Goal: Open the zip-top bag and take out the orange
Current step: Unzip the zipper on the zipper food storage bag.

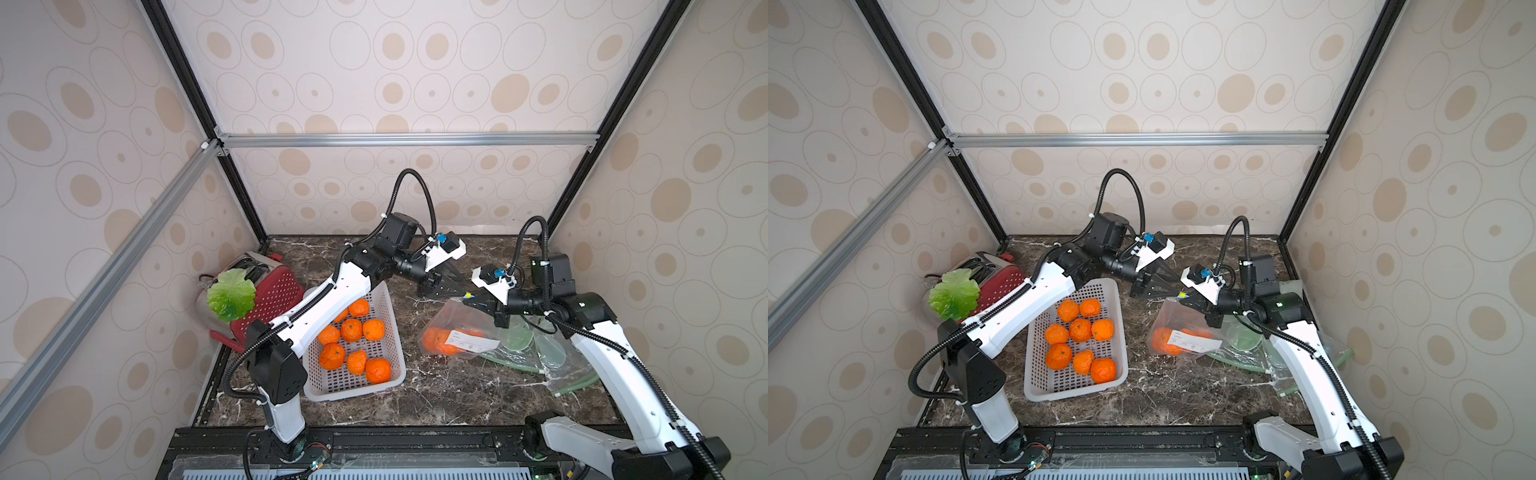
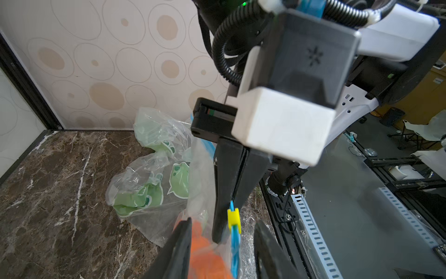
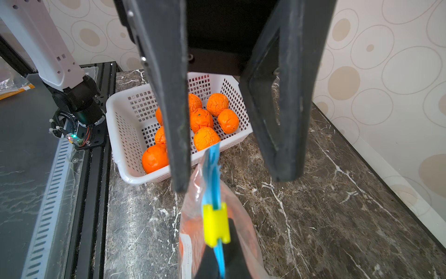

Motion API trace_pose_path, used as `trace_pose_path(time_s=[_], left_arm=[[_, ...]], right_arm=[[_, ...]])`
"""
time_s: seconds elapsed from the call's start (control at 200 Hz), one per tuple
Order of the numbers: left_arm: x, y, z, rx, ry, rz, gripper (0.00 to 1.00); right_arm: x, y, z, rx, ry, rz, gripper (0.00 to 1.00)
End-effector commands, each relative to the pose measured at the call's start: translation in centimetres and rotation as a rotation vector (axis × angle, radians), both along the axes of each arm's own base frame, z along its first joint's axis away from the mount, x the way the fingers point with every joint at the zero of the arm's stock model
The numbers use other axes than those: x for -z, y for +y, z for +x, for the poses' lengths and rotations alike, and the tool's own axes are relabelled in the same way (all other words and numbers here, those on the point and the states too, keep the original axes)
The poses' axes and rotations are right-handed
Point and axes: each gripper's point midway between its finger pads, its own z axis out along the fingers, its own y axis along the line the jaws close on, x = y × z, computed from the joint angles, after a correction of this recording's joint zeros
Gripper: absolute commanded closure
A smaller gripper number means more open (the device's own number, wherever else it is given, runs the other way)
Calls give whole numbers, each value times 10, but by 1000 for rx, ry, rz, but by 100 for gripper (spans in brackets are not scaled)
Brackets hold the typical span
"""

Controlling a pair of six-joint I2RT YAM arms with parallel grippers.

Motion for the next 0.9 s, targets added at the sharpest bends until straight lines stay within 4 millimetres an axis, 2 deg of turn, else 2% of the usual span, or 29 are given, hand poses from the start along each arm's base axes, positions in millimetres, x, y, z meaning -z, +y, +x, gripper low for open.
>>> trace_pose_path(time_s=[0.0,0.055,0.09,0.21,0.411,0.541,0.631,0.706,0.736,0.796,0.836,0.891], left_arm=[[-13,-2,-3,16,1,-30,53],[-9,-1,-5,19,4,-21,47],[-5,1,-6,22,4,-10,46],[2,5,-10,29,3,21,56],[9,5,-12,40,21,34,59],[9,5,-11,40,18,35,78],[8,5,-10,38,16,37,100],[10,5,-8,23,3,43,100],[10,5,-7,19,-4,44,100],[11,6,-6,13,-22,45,100],[10,7,-6,13,-39,46,100],[9,8,-7,24,-71,43,100]], right_arm=[[-3,1,-4,-19,-22,-6,100],[-3,1,-4,-20,-24,-5,100],[-3,1,-3,-19,-23,-5,100],[-4,1,-3,-19,-26,-4,100],[-5,2,-1,-19,-21,-5,100],[-4,2,-1,-17,-18,-6,100],[-3,1,-1,-15,-16,-8,100],[-4,1,-1,-11,-21,-5,100],[-5,1,-1,-9,-25,-2,92],[-10,2,-2,-5,-39,13,64],[-16,2,-3,0,-55,31,55],[-24,2,-4,24,-69,68,47]])
